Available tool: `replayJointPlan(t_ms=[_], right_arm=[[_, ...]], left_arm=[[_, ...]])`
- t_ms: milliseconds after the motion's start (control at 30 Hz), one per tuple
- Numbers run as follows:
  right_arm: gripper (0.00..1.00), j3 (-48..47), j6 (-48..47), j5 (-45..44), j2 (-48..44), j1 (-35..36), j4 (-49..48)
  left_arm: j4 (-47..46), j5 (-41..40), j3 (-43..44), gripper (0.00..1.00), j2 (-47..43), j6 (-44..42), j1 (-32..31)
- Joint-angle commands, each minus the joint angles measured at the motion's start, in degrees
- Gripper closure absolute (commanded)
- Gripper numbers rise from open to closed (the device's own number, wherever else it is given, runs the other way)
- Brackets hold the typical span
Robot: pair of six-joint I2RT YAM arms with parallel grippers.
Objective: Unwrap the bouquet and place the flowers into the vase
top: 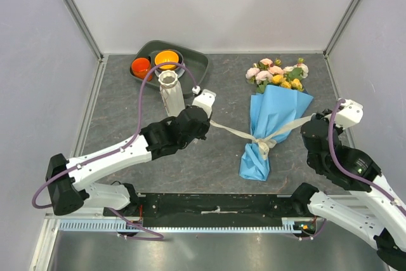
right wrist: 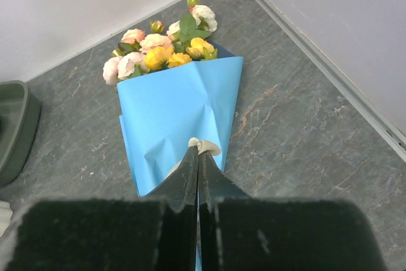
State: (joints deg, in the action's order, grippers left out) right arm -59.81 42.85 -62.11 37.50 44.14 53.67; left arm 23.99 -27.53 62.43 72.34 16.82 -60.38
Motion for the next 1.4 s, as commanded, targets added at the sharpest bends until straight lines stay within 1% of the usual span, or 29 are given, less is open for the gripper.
replayJointPlan(t_ms=[0, 67, 133, 200, 300, 400, 500, 700, 833, 900, 933, 1167, 1200, 1233, 1267, 1300, 1333, 1367], right_arm=[[1.00, 0.9, 4.2, -4.5, -1.6, 0.2, 1.2], [1.00, 1.2, 6.8, -6.8, -2.3, 0.2, 2.6], [1.00, 0.8, 8.5, -9.2, -2.8, 0.2, 4.2], [1.00, -0.1, 10.0, -12.7, -4.1, 0.2, 6.1], [1.00, -1.0, 9.4, -16.6, -7.2, 0.2, 6.5], [1.00, -1.5, 8.4, -19.9, -10.8, 0.2, 6.5], [1.00, -1.8, 7.3, -21.6, -14.5, 0.2, 6.4], [1.00, -3.2, 3.6, -25.3, -20.5, 0.2, 6.4], [1.00, -3.6, 1.7, -26.3, -24.0, 0.9, 6.4], [0.98, -3.3, 1.2, -25.7, -25.9, 1.6, 6.4], [0.95, -3.3, 1.0, -25.7, -26.4, 1.7, 6.4], [0.90, -3.4, -1.5, -26.8, -33.0, 2.7, 6.7], [0.88, -3.3, -1.7, -26.8, -33.8, 3.0, 6.8], [0.78, -3.2, -1.7, -26.3, -34.4, 3.1, 6.9], [0.70, -3.2, -1.8, -25.6, -35.6, 3.4, 7.0], [0.61, -3.3, -2.1, -24.9, -35.9, 3.7, 7.1], [0.43, -3.5, -2.6, -23.1, -36.1, 3.9, 7.1], [0.35, -4.1, -3.1, -22.1, -36.1, 4.5, 7.2]], left_arm=[[2.6, -2.8, -2.5, 0.98, -3.9, 3.9, 2.5], [2.6, -2.8, -3.4, 0.98, -6.9, 5.3, 3.2], [2.7, -4.7, -4.5, 0.98, -9.6, 7.2, 3.3], [2.8, -7.8, -5.9, 0.98, -14.3, 8.0, 3.3], [1.9, -11.1, -7.8, 0.98, -20.6, 8.8, 3.4], [0.0, -12.6, -10.0, 0.98, -26.1, 8.1, 3.3], [-0.3, -14.6, -11.4, 0.98, -28.8, 7.9, 3.4], [1.7, -19.2, -11.4, 0.98, -31.5, 6.7, 3.6], [1.9, -20.0, -11.7, 0.98, -32.9, 6.0, 3.7], [2.2, -19.6, -12.1, 0.98, -33.3, 6.4, 3.7], [2.2, -19.2, -12.2, 0.98, -33.5, 6.6, 3.8], [4.0, -19.1, -13.1, 0.98, -35.3, 7.9, 3.8], [4.0, -18.8, -13.2, 0.96, -35.8, 7.9, 3.8], [4.0, -18.4, -13.2, 0.89, -35.9, 7.7, 3.7], [4.0, -17.7, -13.3, 0.69, -36.0, 7.4, 3.8], [4.1, -15.8, -13.1, 0.58, -36.1, 7.2, 3.7], [4.0, -14.8, -13.1, 0.46, -36.4, 6.7, 3.7], [3.7, -14.0, -12.9, 0.32, -36.6, 6.6, 3.7]])
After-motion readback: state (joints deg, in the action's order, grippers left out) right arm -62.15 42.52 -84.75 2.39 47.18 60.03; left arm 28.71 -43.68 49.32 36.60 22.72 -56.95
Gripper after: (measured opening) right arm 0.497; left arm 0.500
